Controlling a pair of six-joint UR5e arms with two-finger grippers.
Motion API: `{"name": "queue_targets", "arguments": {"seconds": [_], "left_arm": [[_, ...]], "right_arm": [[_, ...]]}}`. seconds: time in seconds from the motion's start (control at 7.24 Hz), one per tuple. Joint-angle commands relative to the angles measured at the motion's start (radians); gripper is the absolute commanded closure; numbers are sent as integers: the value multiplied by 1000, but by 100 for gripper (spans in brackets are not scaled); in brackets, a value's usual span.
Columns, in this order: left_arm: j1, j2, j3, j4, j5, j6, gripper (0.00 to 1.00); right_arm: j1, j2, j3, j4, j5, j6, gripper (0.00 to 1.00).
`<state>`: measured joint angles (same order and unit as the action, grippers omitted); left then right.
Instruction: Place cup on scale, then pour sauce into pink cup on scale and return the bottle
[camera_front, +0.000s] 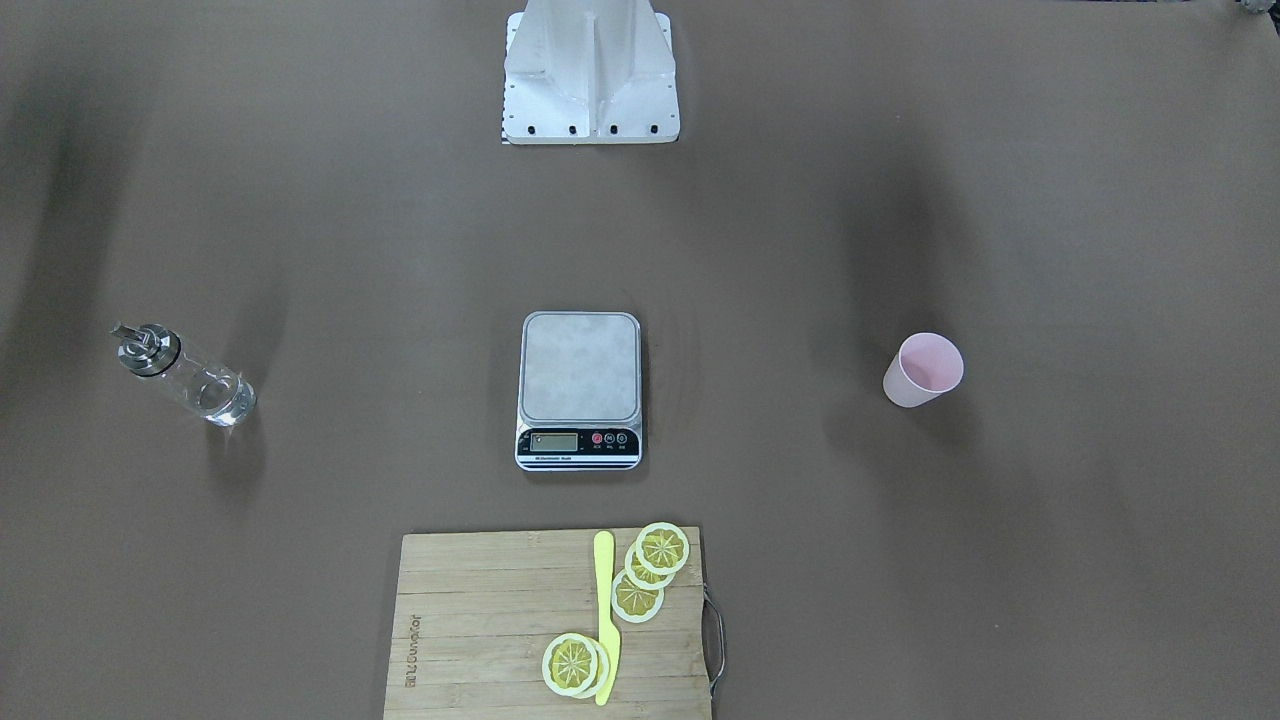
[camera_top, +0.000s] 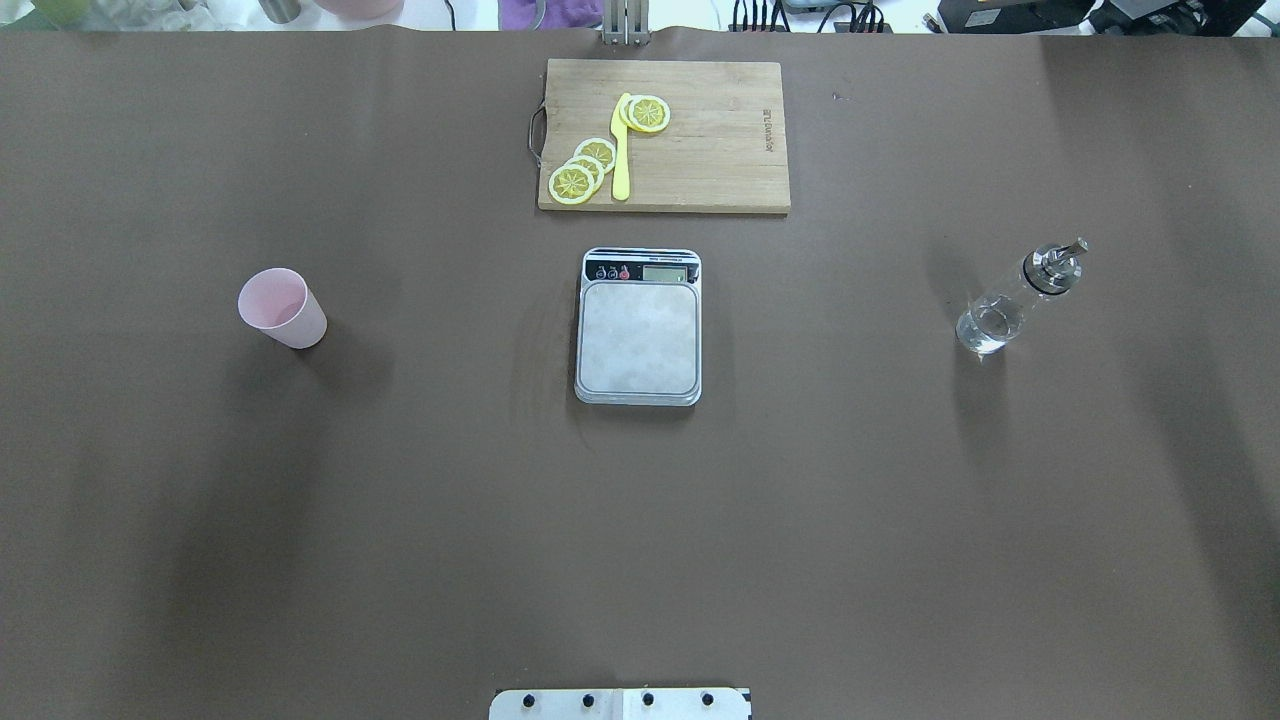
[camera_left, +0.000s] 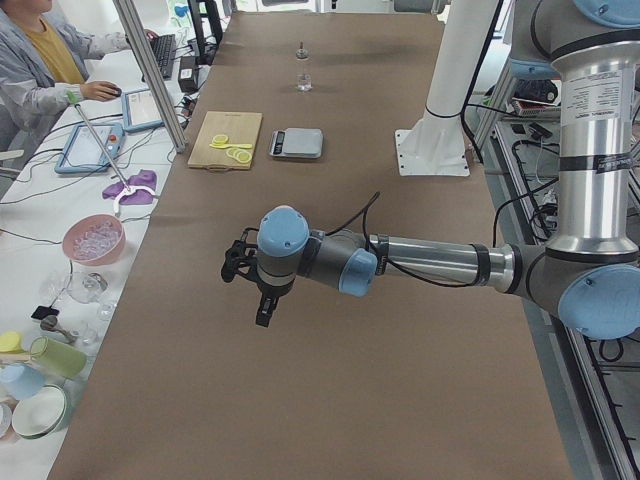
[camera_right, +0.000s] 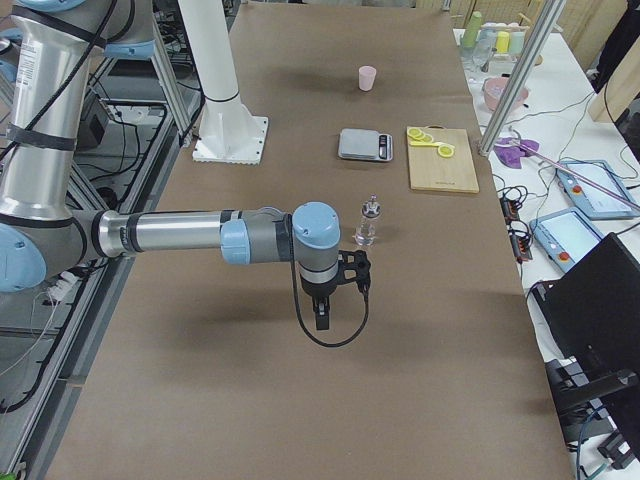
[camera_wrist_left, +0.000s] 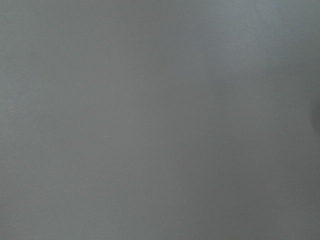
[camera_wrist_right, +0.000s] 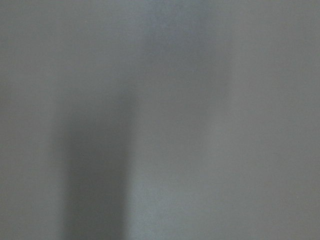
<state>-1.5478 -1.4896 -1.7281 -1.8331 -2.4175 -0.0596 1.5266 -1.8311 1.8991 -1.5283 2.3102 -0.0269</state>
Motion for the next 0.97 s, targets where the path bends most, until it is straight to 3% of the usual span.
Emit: {"name": "queue_targets", "arguments": {"seconds": [0.0, 0.28, 0.69, 0.83], "left_arm": [[3, 0, 1, 3, -43, 0, 2], [5, 11, -8, -2, -46, 1, 2], [25, 14, -33, -3, -123, -9, 2], [43, 11, -37, -23, -121, -134, 2]], "right_arm": [[0, -8, -58, 130, -8, 4, 0], [1, 0, -90, 204, -3, 4, 0], [1, -5, -89, 226, 3, 4, 0], [0, -10, -92, 235, 43, 5, 0]]}}
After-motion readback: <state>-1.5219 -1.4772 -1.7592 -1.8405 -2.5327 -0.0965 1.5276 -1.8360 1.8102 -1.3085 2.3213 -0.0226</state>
